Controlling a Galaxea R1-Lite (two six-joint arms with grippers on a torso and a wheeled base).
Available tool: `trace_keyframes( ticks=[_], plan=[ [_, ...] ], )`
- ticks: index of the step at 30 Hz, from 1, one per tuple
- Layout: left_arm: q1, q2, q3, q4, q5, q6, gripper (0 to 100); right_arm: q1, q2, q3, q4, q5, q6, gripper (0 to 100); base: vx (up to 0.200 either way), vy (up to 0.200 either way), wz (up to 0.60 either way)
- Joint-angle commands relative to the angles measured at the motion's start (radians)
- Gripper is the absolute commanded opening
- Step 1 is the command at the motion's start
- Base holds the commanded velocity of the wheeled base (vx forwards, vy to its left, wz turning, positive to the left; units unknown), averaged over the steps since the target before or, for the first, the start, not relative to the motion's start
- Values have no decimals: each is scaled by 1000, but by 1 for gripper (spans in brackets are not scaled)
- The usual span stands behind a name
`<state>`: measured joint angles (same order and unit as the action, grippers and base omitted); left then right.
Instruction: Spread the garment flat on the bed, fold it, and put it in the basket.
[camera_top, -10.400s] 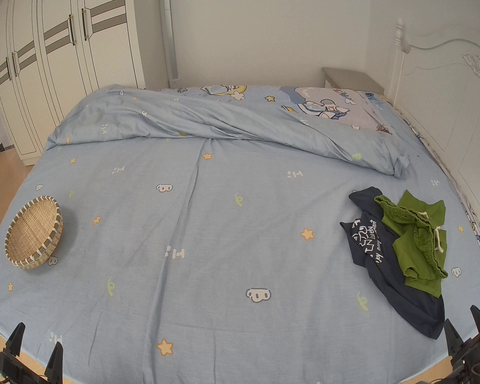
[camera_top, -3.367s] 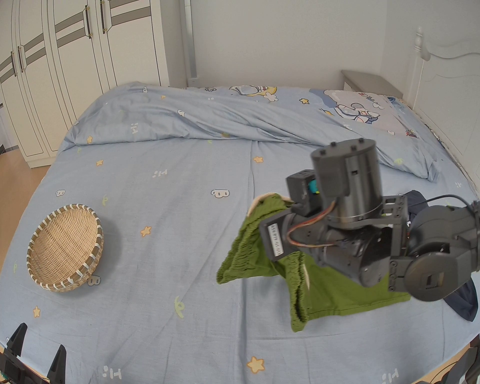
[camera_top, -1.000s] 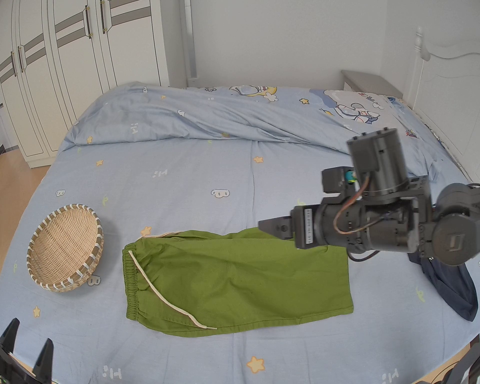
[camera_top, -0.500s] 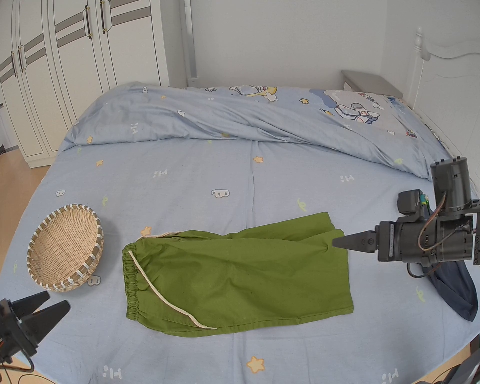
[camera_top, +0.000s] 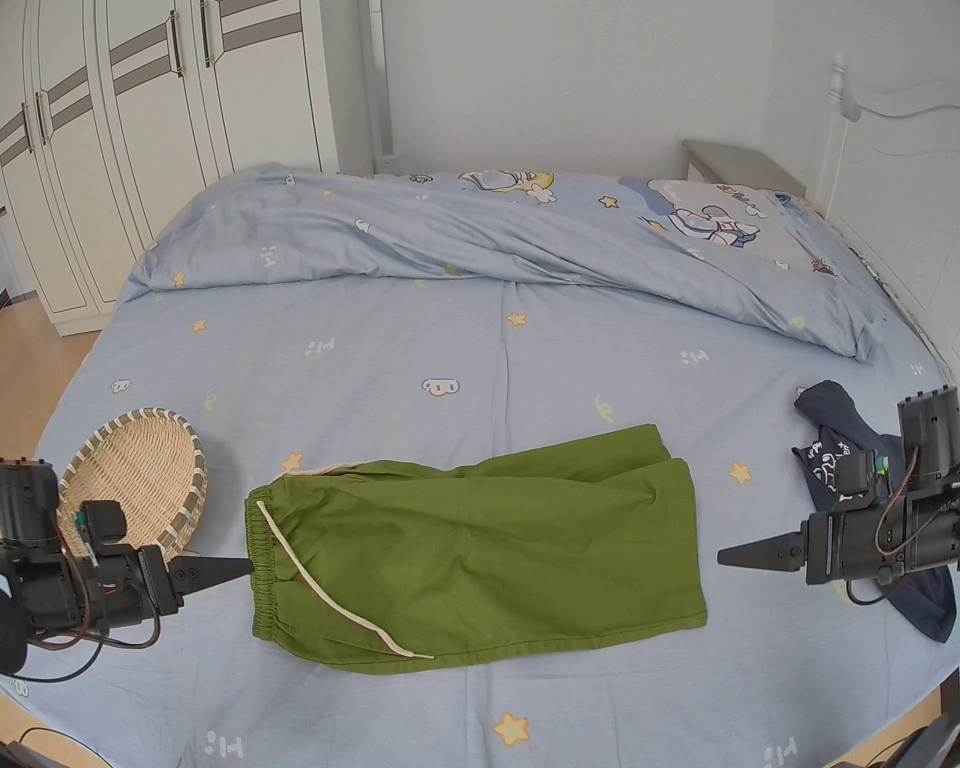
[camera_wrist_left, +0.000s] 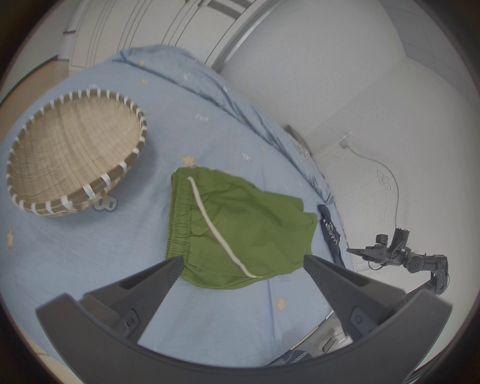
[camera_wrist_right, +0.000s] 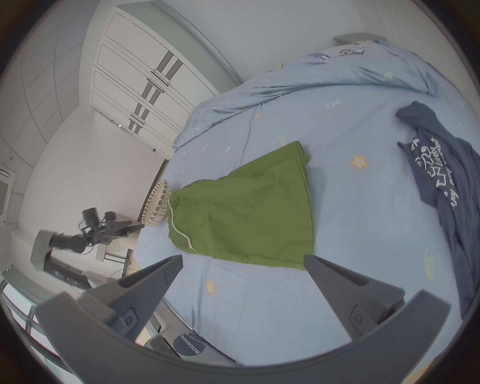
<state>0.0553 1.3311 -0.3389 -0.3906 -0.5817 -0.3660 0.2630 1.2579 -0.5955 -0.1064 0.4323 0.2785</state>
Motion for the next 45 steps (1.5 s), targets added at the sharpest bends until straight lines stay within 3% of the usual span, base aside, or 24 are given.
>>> trace_keyframes(
  ticks=[1,7,20,26,39,45],
  plan=[
    [205,476,75,-206,-204,205,100,-96,9,161,-70,154,-78,100,0,0,0],
    [225,550,67,-223,-207,283,100,-99,44,184,-116,160,-81,100,0,0,0],
    [169,591,113,-349,-214,271,100,-99,48,220,-184,161,-79,100,0,0,0],
    [146,640,123,-465,-214,214,100,-97,48,234,-210,161,-81,100,0,0,0],
    [97,790,268,-961,-202,39,100,-91,46,250,-236,163,-85,100,0,0,0],
    [92,901,333,-1172,-185,24,100,-91,44,250,-236,163,-85,100,0,0,0]
  ],
)
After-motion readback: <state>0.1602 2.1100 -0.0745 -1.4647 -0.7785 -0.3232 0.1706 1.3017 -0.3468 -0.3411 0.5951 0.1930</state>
